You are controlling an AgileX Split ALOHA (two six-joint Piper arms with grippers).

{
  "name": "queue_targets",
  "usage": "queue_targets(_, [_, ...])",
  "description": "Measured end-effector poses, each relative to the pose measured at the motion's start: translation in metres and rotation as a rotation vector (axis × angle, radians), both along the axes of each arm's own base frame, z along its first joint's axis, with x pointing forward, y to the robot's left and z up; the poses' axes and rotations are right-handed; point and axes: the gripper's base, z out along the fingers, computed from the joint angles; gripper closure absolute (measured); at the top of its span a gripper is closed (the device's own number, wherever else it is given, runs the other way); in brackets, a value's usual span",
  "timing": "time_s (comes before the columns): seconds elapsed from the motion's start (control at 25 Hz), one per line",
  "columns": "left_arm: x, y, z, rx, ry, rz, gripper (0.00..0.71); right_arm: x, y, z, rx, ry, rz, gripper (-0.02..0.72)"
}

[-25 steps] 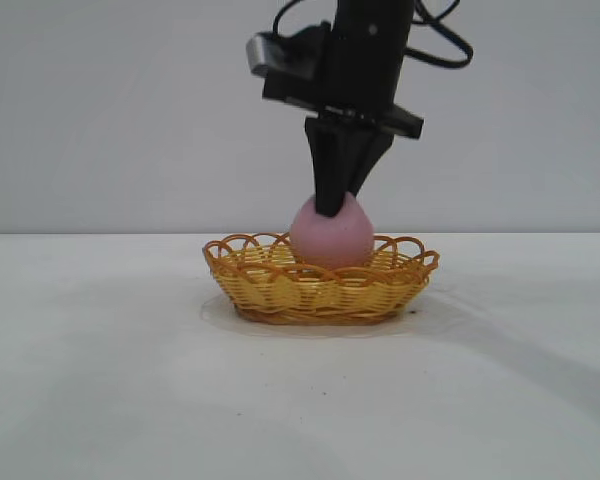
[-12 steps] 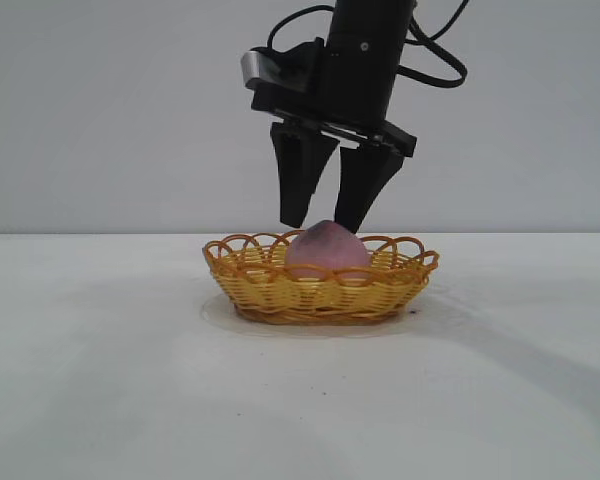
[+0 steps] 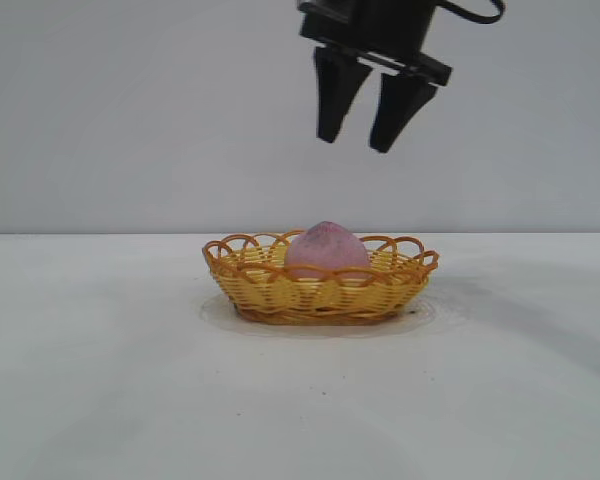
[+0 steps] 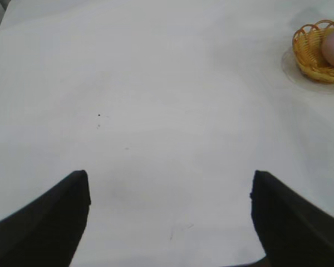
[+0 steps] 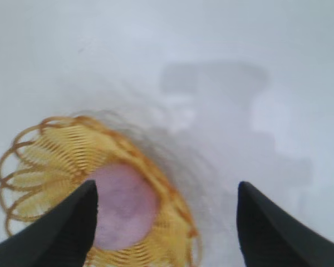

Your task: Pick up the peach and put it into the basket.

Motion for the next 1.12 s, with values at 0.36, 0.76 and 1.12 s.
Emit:
queue_targets(0.36, [0.000,0.000,0.000,0.000,0.000,0.000,0.182,0.026,-0.081,-0.001,-0.041,-0.011,-0.167,0.247])
queue_targets(0.76, [0.000,0.000,0.000,0.000,0.000,0.000,0.182,0.037,-0.154,0.001,0.038,0.007,-0.339,0.247])
queue_targets(1.12, [0.000,0.000,0.000,0.000,0.000,0.000,0.182,0.037,-0.171,0.001,0.014,0.043,-0.505,0.247])
